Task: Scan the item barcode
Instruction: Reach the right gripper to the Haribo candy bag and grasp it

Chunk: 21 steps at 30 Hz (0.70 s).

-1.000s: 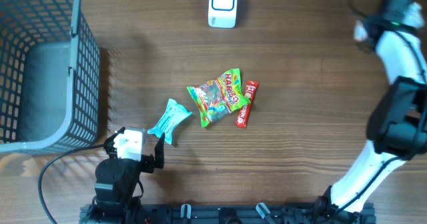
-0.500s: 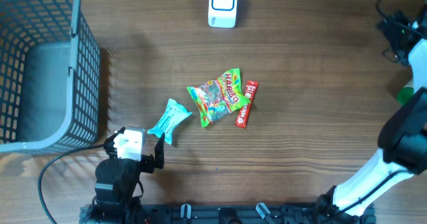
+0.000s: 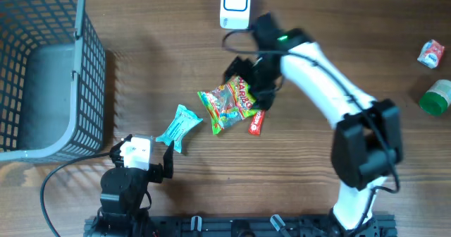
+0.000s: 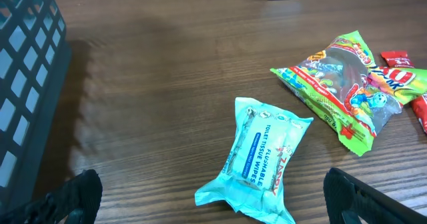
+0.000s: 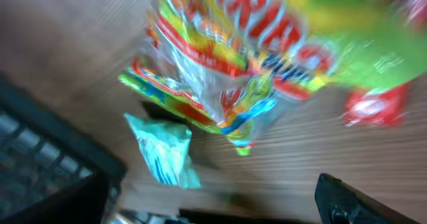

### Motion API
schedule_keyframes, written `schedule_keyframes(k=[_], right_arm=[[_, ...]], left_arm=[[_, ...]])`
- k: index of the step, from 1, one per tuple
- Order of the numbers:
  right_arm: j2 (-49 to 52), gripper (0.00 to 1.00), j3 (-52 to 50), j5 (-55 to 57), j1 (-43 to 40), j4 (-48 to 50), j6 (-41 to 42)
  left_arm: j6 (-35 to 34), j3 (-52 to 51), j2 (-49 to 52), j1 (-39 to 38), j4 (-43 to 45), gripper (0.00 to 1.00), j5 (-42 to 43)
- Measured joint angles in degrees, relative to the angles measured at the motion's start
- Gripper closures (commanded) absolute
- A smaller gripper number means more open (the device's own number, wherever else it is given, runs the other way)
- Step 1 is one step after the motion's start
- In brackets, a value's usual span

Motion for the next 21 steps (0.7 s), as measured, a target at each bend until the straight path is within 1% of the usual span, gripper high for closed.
schedule_keyframes(k=[2, 3, 5, 7, 9, 13, 14, 18, 21], right_arm=[[2.12, 0.13, -0.07, 1.60, 3.74, 3.13, 8.20], [3.15, 0.19, -0.07, 2.32, 4.83, 4.46, 11.06], [6.03, 0.21, -0.07, 3.65, 6.49, 6.56, 15.61], [9.33, 0.22, -0.13, 5.53, 6.60, 6.95, 19.15], [10.86, 0.21, -0.22, 5.60, 5.84, 6.88, 21.16], [10.84, 0.03, -0.17, 7.74, 4.61, 6.43, 24.57], [10.84, 0.01, -0.11, 8.63, 4.48, 6.40, 25.03], [10.80, 0.00, 0.04, 12.39, 4.46, 8.48, 25.22], [10.80, 0.00, 0.39, 13.22, 4.46, 8.96, 24.09]], left_arm=[[0.00, 0.00, 0.00, 0.00, 0.00, 0.00, 0.00], [-0.02, 0.00, 0.00, 0.00, 0.00, 0.00, 0.00], [-0.02, 0.00, 0.00, 0.00, 0.00, 0.00, 0.00], [-0.02, 0.00, 0.00, 0.00, 0.00, 0.00, 0.00], [0.00, 0.00, 0.00, 0.00, 0.00, 0.00, 0.00], [0.00, 0.00, 0.00, 0.00, 0.00, 0.00, 0.00], [-0.02, 0.00, 0.00, 0.00, 0.00, 0.00, 0.00], [0.00, 0.00, 0.00, 0.00, 0.00, 0.00, 0.00], [-0.02, 0.00, 0.00, 0.00, 0.00, 0.00, 0.00]])
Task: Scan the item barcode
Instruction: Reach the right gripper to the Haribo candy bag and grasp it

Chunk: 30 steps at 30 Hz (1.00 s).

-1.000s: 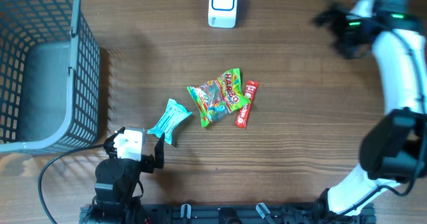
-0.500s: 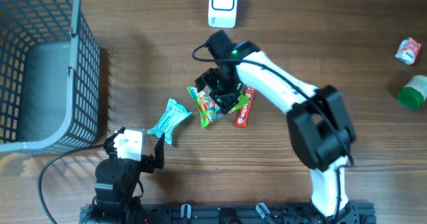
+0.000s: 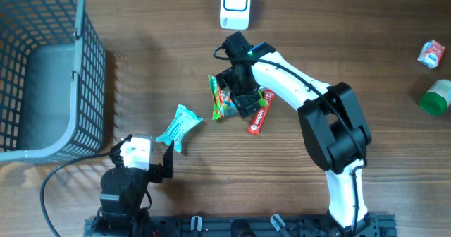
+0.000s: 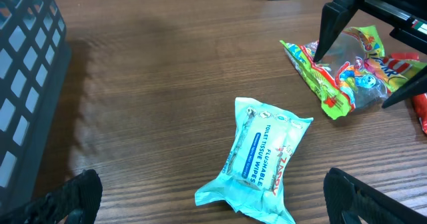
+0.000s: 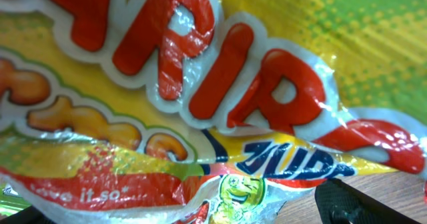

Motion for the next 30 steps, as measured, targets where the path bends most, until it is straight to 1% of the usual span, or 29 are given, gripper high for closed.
schedule_keyframes(k=[4, 11, 16, 18, 19, 20, 21, 22, 23, 27, 28, 29, 30], right_arm=[[-0.42, 0.01, 0.98, 2.60, -0.33, 0.02, -1.01], [-2.71, 0.00, 1.44, 5.33, -1.14, 0.07, 3.61], [-1.62, 0.01, 1.44, 5.51, -1.62, 0.33, 4.20], [0.37, 0.06, 1.49, 5.49, -1.62, 0.68, 4.39], [1.14, 0.14, 1.64, 5.31, -1.62, 1.09, 4.42], [1.20, 0.19, 1.77, 5.14, -1.62, 1.14, 4.42], [1.20, 0.35, 1.84, 4.87, -1.77, 1.27, 4.26], [1.20, 0.73, 1.95, 4.28, -1.79, 1.42, 3.78], [1.20, 0.96, 1.95, 3.56, -1.90, 1.53, 2.97], [1.20, 0.96, 2.67, -2.54, -2.97, 0.74, -6.14], [1.20, 0.96, 2.71, -4.44, -3.37, -0.31, -8.46], [1.20, 0.96, 2.69, -6.49, -3.74, -1.66, -12.66], [1.20, 0.96, 2.64, -10.23, -4.35, -2.89, -14.62]], left_arm=[[0.02, 0.00, 0.00, 0.00, 0.00, 0.00, 0.00], [0.02, 0.00, 0.00, 0.00, 0.00, 0.00, 0.00], [0.02, 0.00, 0.00, 0.00, 0.00, 0.00, 0.00], [0.00, 0.00, 0.00, 0.00, 0.00, 0.00, 0.00], [0.00, 0.00, 0.00, 0.00, 0.00, 0.00, 0.00], [0.02, 0.00, 0.00, 0.00, 0.02, 0.00, 0.00], [0.00, 0.00, 0.00, 0.00, 0.00, 0.00, 0.00], [0.02, 0.00, 0.00, 0.00, 0.00, 0.00, 0.00], [0.00, 0.00, 0.00, 0.00, 0.00, 0.00, 0.00], [0.02, 0.00, 0.00, 0.00, 0.00, 0.00, 0.00], [0.02, 0.00, 0.00, 0.00, 0.00, 0.00, 0.00], [0.02, 0.00, 0.00, 0.00, 0.00, 0.00, 0.00], [0.00, 0.00, 0.00, 0.00, 0.00, 0.00, 0.00]])
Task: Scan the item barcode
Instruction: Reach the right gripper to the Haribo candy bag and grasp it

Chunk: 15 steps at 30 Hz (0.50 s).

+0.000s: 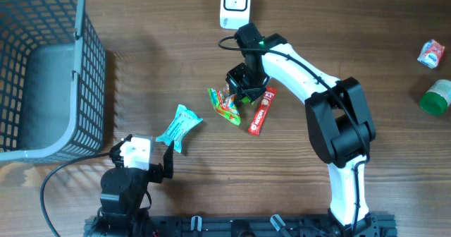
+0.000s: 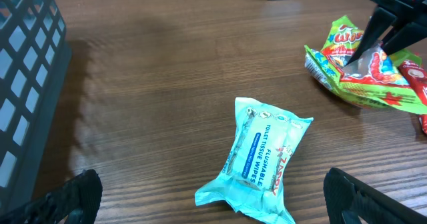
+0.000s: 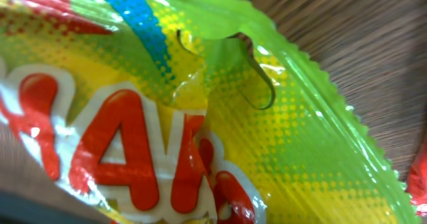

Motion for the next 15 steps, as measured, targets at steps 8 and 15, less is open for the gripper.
schedule_keyframes(k=[8, 15], right_arm=[[-7.89, 0.96, -0.85, -23.58, -1.60, -0.15, -35.23], [-11.08, 0.96, -1.14, -30.34, -0.61, 10.60, -66.66]], left_arm=[[0.00, 0.00, 0.00, 0.00, 0.00, 0.00, 0.00], [0.00, 0.00, 0.02, 0.00, 0.02, 0.00, 0.00]])
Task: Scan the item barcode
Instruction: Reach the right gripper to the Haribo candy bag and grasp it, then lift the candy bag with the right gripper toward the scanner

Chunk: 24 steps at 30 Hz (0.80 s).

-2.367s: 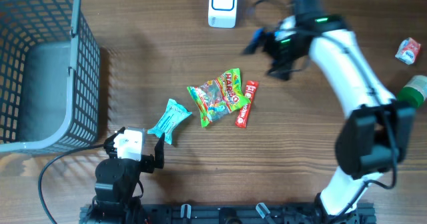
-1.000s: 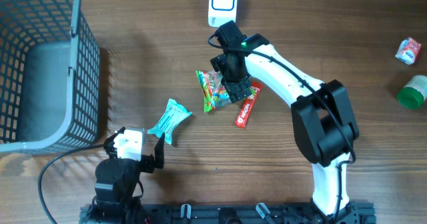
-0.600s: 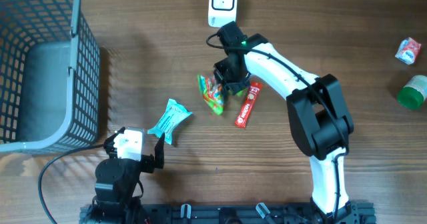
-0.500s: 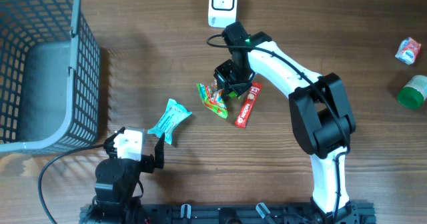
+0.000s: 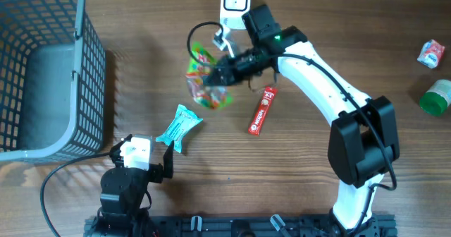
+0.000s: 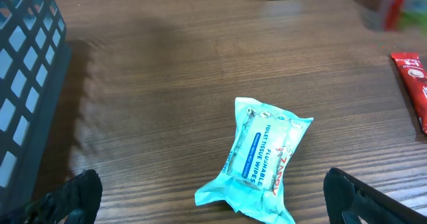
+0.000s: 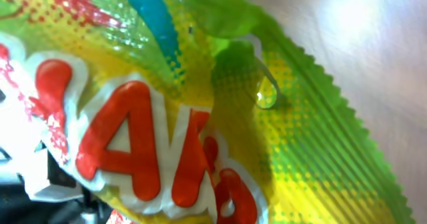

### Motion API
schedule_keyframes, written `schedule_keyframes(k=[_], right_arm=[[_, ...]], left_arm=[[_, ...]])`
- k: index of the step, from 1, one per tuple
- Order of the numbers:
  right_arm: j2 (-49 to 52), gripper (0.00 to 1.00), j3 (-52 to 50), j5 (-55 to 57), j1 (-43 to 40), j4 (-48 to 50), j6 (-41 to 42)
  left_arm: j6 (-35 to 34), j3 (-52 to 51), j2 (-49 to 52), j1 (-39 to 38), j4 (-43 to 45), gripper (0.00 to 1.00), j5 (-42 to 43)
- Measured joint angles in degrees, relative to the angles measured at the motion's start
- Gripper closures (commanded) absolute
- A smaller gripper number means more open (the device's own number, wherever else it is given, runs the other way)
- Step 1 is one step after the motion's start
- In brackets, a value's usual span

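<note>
The candy bag (image 5: 203, 80), green and yellow with red letters, hangs above the table, below and left of the white scanner (image 5: 235, 4). My right gripper (image 5: 224, 65) is shut on it. In the right wrist view the candy bag (image 7: 200, 117) fills the frame and hides the fingers. A blur of the candy bag (image 6: 377, 4) shows at the top right of the left wrist view, near the scanner. My left gripper (image 6: 213, 207) rests open at the near edge, its fingers (image 6: 73, 194) wide apart.
A teal wipes pack (image 5: 179, 128) lies just ahead of the left gripper. A red bar (image 5: 261, 111) lies mid-table. A grey basket (image 5: 42, 68) stands at the far left. A red-white packet (image 5: 430, 53) and a green object (image 5: 437, 96) sit at the right edge.
The right gripper has risen and moved left with the candy bag, from beside the red bar to the air near the scanner. The left arm has not moved.
The candy bag lay flat beside the red bar with the right gripper above it. Then the gripper was down on the bag, which was bunched up. Then it held the bag on edge at the table, and now holds it aloft below and left of the scanner.
</note>
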Motion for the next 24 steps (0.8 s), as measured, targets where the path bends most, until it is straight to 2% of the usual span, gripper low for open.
schedule_keyframes(k=[3, 5, 6, 12, 15, 18, 24], right_arm=[[0.02, 0.96, -0.20, -11.82, -0.02, 15.87, -2.73], [0.00, 0.96, 0.04, -22.86, 0.00, 26.62, 3.28], [0.00, 0.96, 0.11, -26.69, 0.07, 28.37, 10.34], [0.00, 0.96, 0.09, -34.03, 0.11, 25.97, 39.93], [0.00, 0.96, 0.09, -34.53, 0.11, 25.22, 49.83], [0.00, 0.96, 0.09, -34.53, 0.11, 25.07, 54.80], [0.00, 0.96, 0.07, -34.53, 0.11, 25.05, 57.29]], left_arm=[[0.02, 0.00, -0.02, 0.00, -0.02, 0.00, 0.00], [0.02, 0.00, 0.00, 0.00, -0.02, 0.00, 0.00], [0.00, 0.00, -0.02, 0.00, -0.04, 0.00, 0.00], [0.02, 0.00, -0.02, 0.00, -0.02, 0.00, 0.00], [0.02, 0.00, -0.02, 0.00, -0.02, 0.00, 0.00], [0.02, 0.00, -0.02, 0.00, -0.02, 0.00, 0.00], [0.02, 0.00, -0.02, 0.00, -0.02, 0.00, 0.00]])
